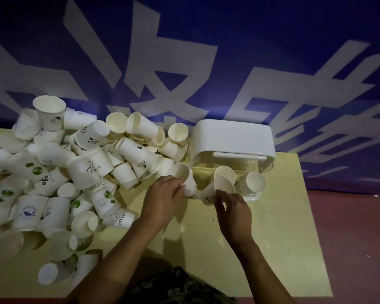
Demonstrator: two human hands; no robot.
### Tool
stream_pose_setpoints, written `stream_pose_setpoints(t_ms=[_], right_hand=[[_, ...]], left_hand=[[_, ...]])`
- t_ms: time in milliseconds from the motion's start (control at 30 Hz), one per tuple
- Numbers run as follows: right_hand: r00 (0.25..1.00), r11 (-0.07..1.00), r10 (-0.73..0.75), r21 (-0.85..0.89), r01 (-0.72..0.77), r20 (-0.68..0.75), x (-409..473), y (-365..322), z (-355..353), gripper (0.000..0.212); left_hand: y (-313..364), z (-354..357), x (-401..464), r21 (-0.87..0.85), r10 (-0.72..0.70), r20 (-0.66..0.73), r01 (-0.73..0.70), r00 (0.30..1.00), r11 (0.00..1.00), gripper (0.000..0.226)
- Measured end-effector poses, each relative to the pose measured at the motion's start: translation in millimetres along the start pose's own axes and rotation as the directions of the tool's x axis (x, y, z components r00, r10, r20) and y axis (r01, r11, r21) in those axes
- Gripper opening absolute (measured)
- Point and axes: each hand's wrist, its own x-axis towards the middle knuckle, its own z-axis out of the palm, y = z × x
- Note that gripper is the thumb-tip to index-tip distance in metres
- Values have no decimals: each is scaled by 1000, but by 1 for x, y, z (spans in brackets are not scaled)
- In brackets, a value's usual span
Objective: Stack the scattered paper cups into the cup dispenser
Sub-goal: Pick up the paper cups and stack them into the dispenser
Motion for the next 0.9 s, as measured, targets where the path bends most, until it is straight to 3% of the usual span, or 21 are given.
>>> stream_pose_setpoints(t_ms=[233,367,667,900], right_hand=[[983,997,76,46,-69,-165,3,58,-39,14],[980,997,75,48,-67,-185,8,86,-56,11],[1000,1000,-7,-15,7,-24,24,124,-60,10],[986,976,-59,-199,90,155,42,149,-43,19]], left_hand=[[64,32,13,-8,96,10,-96,995,995,19],[91,50,21,34,137,56,-139,989,990,21],[106,88,30,201,-5,196,-35,981,979,28],[108,110,41,296,-139,246,62,959,953,29]])
